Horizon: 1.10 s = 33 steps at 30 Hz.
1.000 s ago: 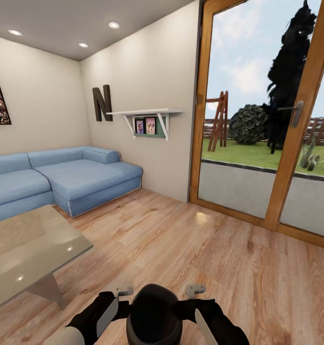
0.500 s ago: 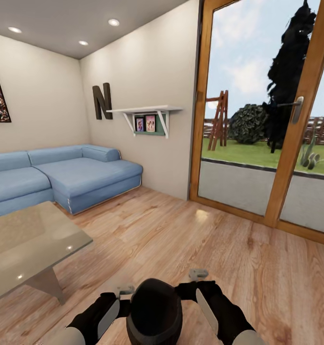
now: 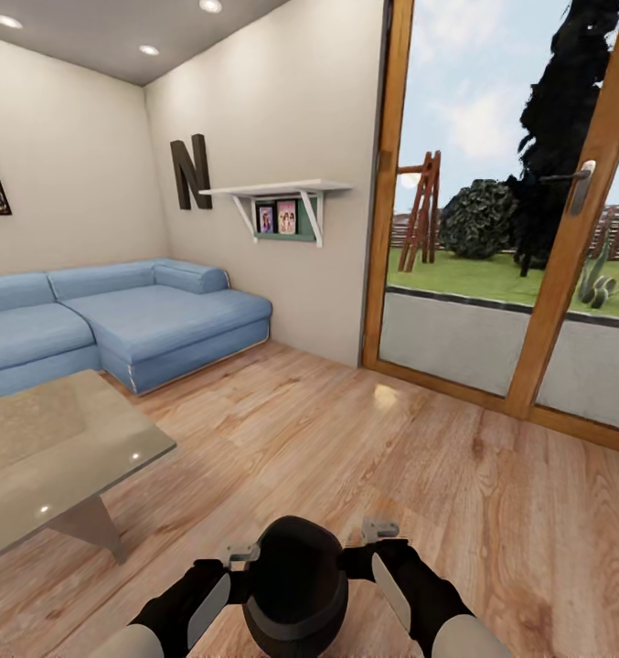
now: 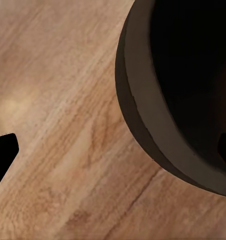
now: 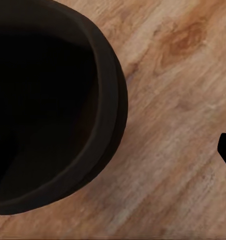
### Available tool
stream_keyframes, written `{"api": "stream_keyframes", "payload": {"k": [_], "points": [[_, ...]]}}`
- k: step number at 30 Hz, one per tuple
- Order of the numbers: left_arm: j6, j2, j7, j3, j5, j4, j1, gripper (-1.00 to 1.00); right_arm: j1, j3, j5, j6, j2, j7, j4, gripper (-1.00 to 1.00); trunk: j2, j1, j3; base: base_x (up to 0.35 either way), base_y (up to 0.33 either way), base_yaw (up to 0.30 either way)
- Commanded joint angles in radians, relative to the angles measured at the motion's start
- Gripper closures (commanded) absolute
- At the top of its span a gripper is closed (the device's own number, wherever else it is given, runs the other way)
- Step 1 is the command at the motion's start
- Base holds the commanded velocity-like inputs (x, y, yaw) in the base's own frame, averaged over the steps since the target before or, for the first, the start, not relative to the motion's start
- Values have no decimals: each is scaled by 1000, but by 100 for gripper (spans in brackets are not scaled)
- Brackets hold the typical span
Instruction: Place each of the two pumpkins and all three candles from the living room inside a cabinet in the living room (use any cabinet), then make sure every cabinet is closed, and position the cauldron so it is next to a table in the living room.
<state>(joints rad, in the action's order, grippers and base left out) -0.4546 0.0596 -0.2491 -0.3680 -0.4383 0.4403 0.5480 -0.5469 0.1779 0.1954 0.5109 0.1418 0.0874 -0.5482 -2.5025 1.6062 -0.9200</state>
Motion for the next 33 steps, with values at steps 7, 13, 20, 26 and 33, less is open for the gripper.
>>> {"api": "stream_keyframes", "payload": {"k": [7,13,20,26,33], "points": [[1,-1,-9,-8,-13,3,0,-100,-1,6,10,-1,5,3,11,-100,-2,3,-28,0,0,0],[16,-1,-9,-8,-15,6,0,-100,-1,7,10,-2,5,2,12,-100,-2,3,-32,0,0,0],[25,-1,-7,-8,-16,5,0,-100,-1,8,10,-2,5,2,13,-100,-2,3,-32,16,5,0],[26,-1,-6,-8,-16,5,0,-100,-1,8,10,-2,5,2,14,-100,-2,3,-32,100,20,0],[27,-1,-6,-9,-16,5,0,-100,-1,11,10,-2,5,2,29,-100,-2,3,-32,127,2,0]]}}
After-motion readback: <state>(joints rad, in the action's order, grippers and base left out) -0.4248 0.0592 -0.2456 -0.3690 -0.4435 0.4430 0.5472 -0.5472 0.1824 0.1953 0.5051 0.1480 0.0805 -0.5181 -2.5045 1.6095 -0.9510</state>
